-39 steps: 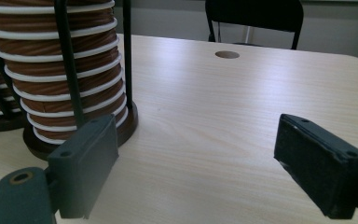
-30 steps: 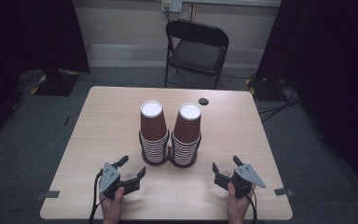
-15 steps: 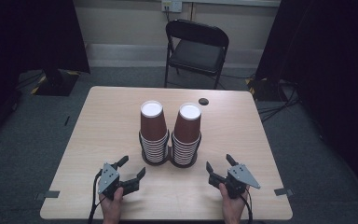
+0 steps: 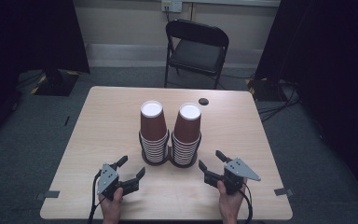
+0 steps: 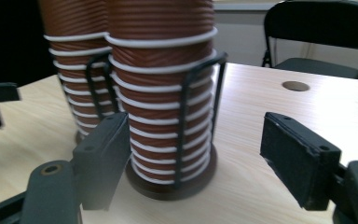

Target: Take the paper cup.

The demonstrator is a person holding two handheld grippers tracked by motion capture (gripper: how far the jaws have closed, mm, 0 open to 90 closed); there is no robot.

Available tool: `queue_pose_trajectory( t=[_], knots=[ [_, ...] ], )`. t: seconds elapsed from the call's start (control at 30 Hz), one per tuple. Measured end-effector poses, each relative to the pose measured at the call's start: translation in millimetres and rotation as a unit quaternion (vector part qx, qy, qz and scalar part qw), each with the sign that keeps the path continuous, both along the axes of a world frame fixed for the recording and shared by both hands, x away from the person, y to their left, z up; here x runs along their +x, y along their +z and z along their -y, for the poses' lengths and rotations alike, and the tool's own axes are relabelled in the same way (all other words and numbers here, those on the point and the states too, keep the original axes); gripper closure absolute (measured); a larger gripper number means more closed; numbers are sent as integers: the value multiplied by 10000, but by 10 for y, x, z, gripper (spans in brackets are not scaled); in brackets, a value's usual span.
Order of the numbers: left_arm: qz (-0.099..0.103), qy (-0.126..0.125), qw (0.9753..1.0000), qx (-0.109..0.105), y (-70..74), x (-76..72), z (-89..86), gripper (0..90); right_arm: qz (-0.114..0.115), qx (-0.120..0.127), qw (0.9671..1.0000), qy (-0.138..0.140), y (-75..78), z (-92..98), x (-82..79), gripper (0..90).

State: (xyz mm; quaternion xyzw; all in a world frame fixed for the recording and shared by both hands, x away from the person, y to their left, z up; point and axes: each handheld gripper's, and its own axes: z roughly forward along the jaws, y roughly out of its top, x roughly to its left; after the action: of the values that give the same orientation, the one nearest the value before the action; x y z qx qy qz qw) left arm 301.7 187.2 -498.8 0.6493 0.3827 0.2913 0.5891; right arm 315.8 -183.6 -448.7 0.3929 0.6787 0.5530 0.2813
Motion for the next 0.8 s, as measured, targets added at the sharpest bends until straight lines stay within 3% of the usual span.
queue_pose_trajectory(
  t=[0.27,0.5,0.8],
  knots=[
    [-10,-4,10000,9,0,0,3,183,108,252,9992,293,203,-47,34,188],
    [-3,-4,10000,8,0,-2,3,182,268,487,9970,539,472,-99,138,135],
    [16,-18,10000,27,1,-1,-2,182,306,460,9964,635,672,-153,295,133]
  ],
)
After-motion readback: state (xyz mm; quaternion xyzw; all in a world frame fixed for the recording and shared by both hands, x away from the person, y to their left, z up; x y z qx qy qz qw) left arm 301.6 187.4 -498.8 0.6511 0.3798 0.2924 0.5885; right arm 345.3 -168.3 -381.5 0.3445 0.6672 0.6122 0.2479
